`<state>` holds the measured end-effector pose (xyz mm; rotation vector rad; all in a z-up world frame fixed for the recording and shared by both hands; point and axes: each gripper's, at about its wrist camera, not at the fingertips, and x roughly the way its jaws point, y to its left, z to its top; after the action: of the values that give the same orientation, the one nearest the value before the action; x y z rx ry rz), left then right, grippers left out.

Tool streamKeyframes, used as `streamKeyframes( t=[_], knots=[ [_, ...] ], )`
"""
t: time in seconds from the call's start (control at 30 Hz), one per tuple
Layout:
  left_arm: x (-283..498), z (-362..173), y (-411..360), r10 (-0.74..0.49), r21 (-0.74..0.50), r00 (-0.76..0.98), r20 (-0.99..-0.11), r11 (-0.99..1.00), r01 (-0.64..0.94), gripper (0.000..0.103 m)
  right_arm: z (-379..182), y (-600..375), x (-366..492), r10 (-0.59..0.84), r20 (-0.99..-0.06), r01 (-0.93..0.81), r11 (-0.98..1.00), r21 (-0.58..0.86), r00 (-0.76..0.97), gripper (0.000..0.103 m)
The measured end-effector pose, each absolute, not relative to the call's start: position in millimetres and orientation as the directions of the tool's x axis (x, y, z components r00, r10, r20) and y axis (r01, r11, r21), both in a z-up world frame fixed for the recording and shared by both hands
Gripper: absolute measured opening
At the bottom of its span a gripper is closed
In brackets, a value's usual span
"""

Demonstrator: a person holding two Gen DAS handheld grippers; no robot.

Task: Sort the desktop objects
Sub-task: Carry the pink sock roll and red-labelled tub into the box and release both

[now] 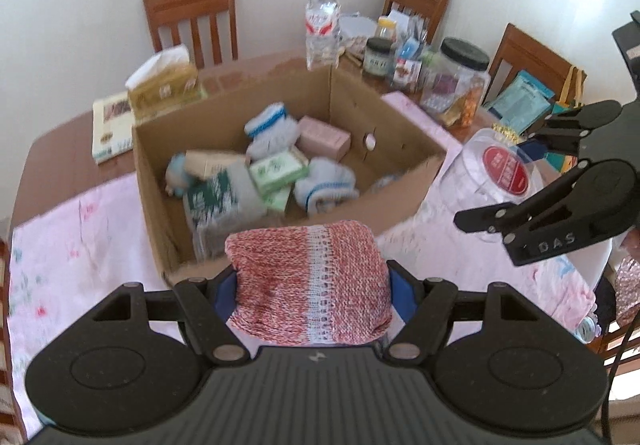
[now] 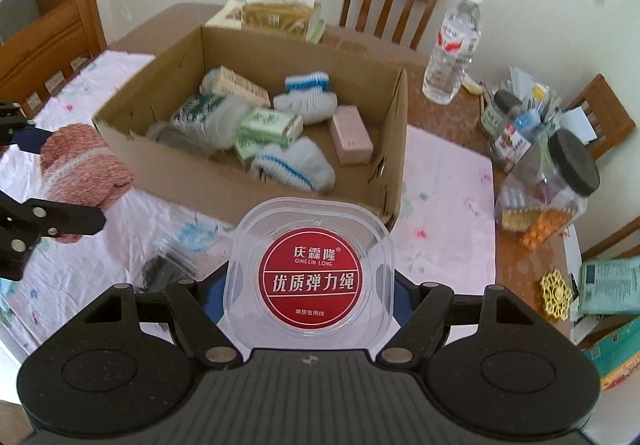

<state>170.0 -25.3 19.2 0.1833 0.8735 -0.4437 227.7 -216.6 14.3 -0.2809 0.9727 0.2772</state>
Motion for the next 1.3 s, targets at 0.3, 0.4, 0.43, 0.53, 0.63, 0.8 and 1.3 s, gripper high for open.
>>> streamKeyframes(
  t=[0.3, 0.4, 0.43, 0.53, 0.63, 0.8, 1.3],
  knots=[
    [197.2, 41.8, -40.3, -0.327, -0.010, 0.594, -0.735, 0.881, 0.473, 0.073, 38.6, -215.5, 244.8, 0.113, -0.816, -0.374, 0.918, -0.134, 0.567, 0.080],
    [208.1, 43.3, -42.1, -0.331, -0.012, 0.599, -0.729, 0.881, 0.473, 0.073, 43.6, -215.6, 252.9, 0.109, -0.813, -0.374, 0.917, -0.141, 0.573, 0.080],
    [212.2, 43.2, -43.2, -0.332, -0.016, 0.598, -0.729, 0.882, 0.471, 0.073, 44.9, -215.9, 255.6, 0.109, -0.812, -0.375, 0.916, -0.142, 0.573, 0.080],
    [223.0, 41.1, -45.4, -0.341, -0.026, 0.594, -0.729, 0.881, 0.473, 0.073, 48.1, -216.2, 263.8, 0.109, -0.810, -0.379, 0.913, -0.147, 0.576, 0.080],
    [234.2, 35.4, -48.7, -0.345, -0.036, 0.584, -0.735, 0.880, 0.474, 0.073, 48.7, -217.1, 274.8, 0.110, -0.811, -0.386, 0.910, -0.150, 0.575, 0.080],
    [251.7, 25.5, -54.3, -0.348, -0.050, 0.569, -0.745, 0.879, 0.473, 0.073, 41.9, -217.5, 295.4, 0.111, -0.823, -0.395, 0.907, -0.145, 0.557, 0.080],
    [269.2, 12.8, -55.6, -0.361, -0.076, 0.529, -0.768, 0.872, 0.484, 0.087, 22.2, -216.4, 348.7, 0.132, -0.839, -0.424, 0.897, -0.126, 0.528, 0.080]
  ],
)
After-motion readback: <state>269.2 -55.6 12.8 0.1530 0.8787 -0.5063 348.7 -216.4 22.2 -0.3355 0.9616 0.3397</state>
